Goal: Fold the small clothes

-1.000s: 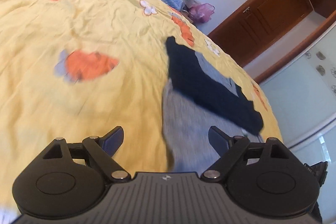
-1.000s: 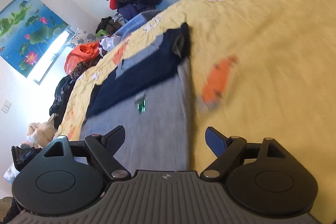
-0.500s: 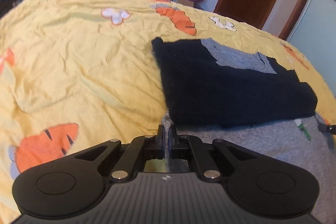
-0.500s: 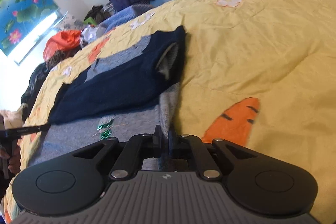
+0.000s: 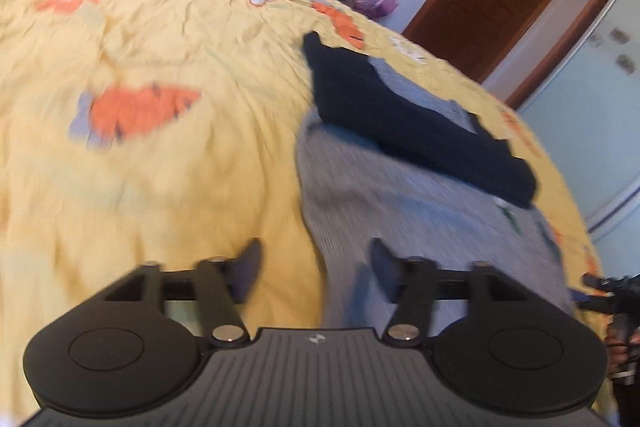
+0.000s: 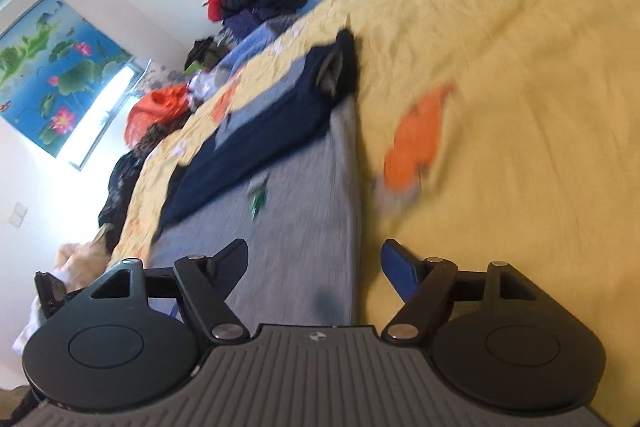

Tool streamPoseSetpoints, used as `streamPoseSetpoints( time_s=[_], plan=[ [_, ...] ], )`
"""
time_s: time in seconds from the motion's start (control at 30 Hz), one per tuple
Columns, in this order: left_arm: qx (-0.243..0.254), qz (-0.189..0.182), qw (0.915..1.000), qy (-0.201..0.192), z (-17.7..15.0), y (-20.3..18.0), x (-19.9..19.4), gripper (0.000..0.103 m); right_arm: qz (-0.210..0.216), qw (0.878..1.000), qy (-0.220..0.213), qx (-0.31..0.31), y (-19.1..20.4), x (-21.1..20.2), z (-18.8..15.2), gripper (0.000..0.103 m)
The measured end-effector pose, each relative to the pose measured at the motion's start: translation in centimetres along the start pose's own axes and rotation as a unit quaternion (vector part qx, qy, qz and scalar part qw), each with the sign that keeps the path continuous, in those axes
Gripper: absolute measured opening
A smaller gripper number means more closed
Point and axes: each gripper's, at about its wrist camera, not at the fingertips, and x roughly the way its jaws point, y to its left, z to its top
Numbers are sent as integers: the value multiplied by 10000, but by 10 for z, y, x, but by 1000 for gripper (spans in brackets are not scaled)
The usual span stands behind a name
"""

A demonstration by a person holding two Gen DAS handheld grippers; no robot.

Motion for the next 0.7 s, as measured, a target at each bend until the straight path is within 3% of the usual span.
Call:
streamPoseSetpoints(
  time_s=[0.03,0.17,0.3,0.47,0.53,0.7],
  plan=[
    [-80,-151,9999,25,-15,-1,-11,76,155,9999,45,40,-1,-9,-13,75],
    [-402,-794,9958,229,-68,-5,-46,76,628,9968,388,292,-3,-42,-60,74],
    [-549,-1144,9906,501,-98,-12,-62,76,1037,9906,711,542,-4,-64,-93,69],
    [-425,-981,9918,704,-109,-25,-70,75,1489,9782,1293,648,4,-70,-123,58],
    [-376,-889,9926,738,-110,-28,-70,75,1496,9758,1461,636,7,-68,-131,44],
    [-61,-595,9948,824,-115,-40,-73,74,1269,9775,1533,698,4,-69,-142,20]
  ],
)
